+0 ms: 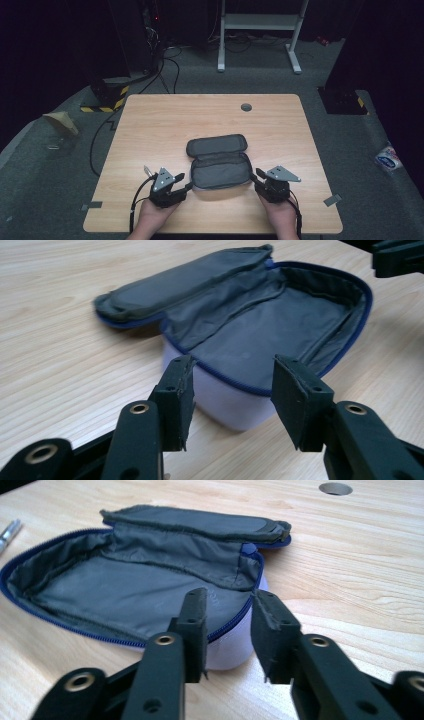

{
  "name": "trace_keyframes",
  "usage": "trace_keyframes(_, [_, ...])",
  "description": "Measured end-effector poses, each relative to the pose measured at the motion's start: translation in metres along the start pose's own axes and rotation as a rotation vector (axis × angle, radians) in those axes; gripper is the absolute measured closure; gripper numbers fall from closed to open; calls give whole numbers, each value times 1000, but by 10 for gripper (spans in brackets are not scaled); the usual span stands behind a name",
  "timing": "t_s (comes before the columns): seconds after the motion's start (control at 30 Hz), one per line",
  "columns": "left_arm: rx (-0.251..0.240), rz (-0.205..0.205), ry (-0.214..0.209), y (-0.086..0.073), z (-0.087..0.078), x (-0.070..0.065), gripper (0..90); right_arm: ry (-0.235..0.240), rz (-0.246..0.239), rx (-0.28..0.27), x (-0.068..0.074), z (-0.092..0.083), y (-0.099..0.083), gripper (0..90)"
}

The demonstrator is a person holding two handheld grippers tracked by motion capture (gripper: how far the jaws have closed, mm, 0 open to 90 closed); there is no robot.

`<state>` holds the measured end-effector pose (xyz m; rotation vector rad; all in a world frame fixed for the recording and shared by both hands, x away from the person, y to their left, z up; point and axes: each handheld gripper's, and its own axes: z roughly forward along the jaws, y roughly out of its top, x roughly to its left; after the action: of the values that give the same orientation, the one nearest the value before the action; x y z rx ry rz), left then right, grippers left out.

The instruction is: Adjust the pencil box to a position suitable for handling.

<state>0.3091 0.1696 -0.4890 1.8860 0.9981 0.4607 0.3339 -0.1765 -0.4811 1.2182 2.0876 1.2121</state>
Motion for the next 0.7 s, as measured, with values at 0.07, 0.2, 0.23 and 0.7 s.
trace_keyframes(0.07, [5,4,-5,1,5,-3,502,3,29,-8,-1,3,-1,578])
trace_keyframes(0.2, [15,7,-14,1,12,-7,496,7,45,18,2,14,-6,557])
trace_keyframes(0.23, [18,0,-12,1,14,-7,499,6,48,29,3,16,-7,559])
trace_keyframes(0.7, [10,-48,65,4,17,13,583,60,44,48,13,28,-8,564])
